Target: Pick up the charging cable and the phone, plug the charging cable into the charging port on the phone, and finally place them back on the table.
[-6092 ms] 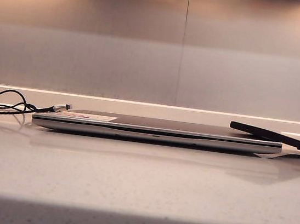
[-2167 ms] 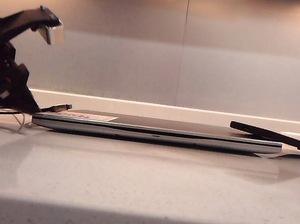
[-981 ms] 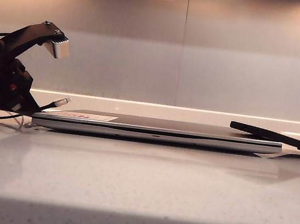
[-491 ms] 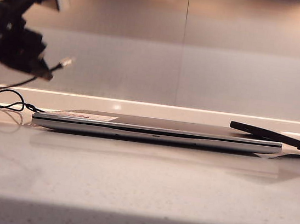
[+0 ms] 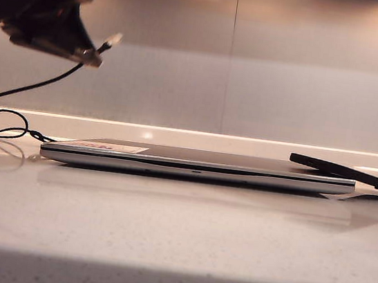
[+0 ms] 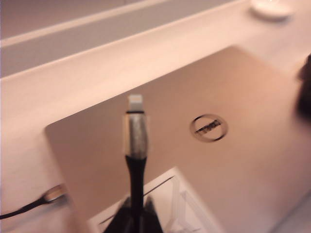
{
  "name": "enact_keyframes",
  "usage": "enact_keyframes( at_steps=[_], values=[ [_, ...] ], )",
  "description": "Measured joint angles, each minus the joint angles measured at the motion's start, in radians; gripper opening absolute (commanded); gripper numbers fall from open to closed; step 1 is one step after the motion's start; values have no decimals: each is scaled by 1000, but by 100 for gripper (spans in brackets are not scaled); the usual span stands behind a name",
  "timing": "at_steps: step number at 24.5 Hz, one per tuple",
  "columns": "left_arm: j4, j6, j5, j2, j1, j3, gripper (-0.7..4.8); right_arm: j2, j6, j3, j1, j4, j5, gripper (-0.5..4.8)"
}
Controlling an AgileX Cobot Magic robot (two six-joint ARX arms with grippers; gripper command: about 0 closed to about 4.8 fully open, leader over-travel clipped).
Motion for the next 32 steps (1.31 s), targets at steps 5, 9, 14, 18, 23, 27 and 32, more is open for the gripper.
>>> enact_keyframes(
  at_steps=[5,9,14,18,23,27,32],
  values=[
    [-11,-99,0,-39,-57,0,-7,0,133,0,-19,-64,25,-6],
    [-52,-103,0,-40,-96,0,-7,-3,260,-25,-88,-97,4,-6],
    [-77,-103,0,-40,-145,0,-7,-2,380,-88,-181,-108,-107,-5],
    [-95,-99,0,-40,-162,0,-7,-2,422,-137,-229,-107,-175,-5],
    [-111,-99,0,-40,-161,-3,-7,-2,451,-206,-284,-45,-229,-5],
    [-126,-98,0,-40,-162,-9,-7,-1,528,-260,-322,-40,-238,19],
    [-133,-98,0,-40,-162,-9,-7,1,693,-287,-370,-39,-236,382]
  ],
)
